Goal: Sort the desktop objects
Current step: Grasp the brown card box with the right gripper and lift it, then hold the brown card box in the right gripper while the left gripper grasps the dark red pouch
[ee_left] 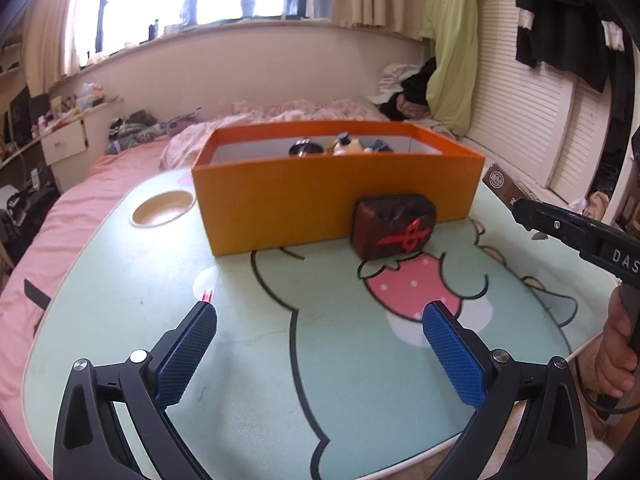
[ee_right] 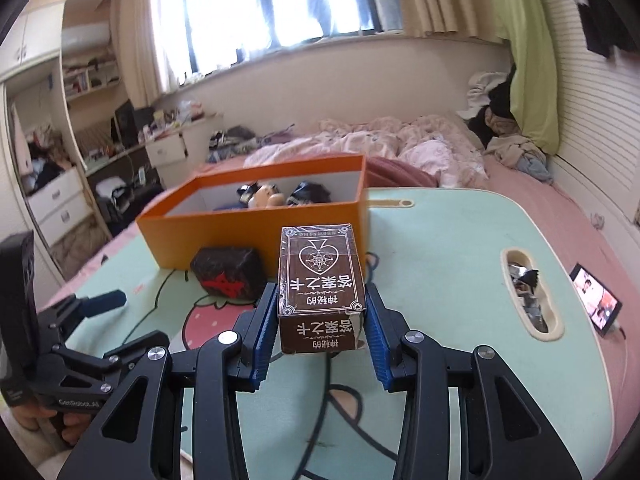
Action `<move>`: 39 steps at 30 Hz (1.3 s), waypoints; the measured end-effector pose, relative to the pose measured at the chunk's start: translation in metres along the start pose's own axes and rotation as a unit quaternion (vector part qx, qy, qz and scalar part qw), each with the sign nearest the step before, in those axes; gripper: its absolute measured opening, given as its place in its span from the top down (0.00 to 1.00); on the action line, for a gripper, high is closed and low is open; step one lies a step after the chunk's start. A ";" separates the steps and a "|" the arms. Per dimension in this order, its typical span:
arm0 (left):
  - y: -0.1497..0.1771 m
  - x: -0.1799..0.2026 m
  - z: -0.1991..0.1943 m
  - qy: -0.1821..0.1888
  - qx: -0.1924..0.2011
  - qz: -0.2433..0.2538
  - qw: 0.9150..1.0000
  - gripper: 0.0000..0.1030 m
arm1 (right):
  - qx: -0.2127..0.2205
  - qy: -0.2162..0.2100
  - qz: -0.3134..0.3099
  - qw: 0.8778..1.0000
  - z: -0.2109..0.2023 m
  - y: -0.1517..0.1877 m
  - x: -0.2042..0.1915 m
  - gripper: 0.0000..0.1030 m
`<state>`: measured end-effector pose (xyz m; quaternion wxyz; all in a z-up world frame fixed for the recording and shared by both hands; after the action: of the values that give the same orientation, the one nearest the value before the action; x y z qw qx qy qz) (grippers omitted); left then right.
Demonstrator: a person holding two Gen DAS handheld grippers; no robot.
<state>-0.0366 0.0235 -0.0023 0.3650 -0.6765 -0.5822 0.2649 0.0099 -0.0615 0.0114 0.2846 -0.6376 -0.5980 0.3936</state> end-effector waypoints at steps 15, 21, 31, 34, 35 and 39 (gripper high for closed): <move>-0.054 0.046 0.054 0.026 -0.078 -0.008 0.997 0.00 | 0.018 0.002 0.033 0.999 -0.007 -0.016 0.015 0.59; -0.050 0.040 0.074 0.026 -0.110 -0.028 0.993 0.37 | 0.017 -0.003 0.028 0.999 -0.008 -0.012 0.014 0.59; -0.035 0.013 0.020 0.070 -0.037 -0.036 0.996 0.40 | 0.011 -0.010 0.017 1.000 -0.005 -0.009 0.006 0.59; -0.049 0.007 -0.003 0.079 -0.009 -0.037 0.996 0.40 | 0.009 -0.019 0.014 1.000 -0.003 -0.013 -0.003 0.59; -0.055 0.006 -0.010 0.080 0.003 -0.036 0.996 0.40 | 0.009 -0.025 0.012 1.000 -0.002 -0.016 -0.006 0.59; -0.086 0.004 -0.023 0.071 0.037 -0.029 0.996 0.40 | 0.009 -0.042 -0.001 0.999 0.005 -0.041 -0.027 0.59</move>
<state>-0.0689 0.0275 0.0805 0.4383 -0.6622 -0.5640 0.2266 -0.0164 -0.0835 0.0474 0.2655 -0.6171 -0.6067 0.4250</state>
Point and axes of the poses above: each gripper's, at about its wrist camera, not at the fingertips, and z roughly the way its jaws point, x to its right, y to its underside, the point moved 3 cm from there along z, roughly the way its jaws point, and after that the axes turned 3 degrees about y, right-handed, at the moved point
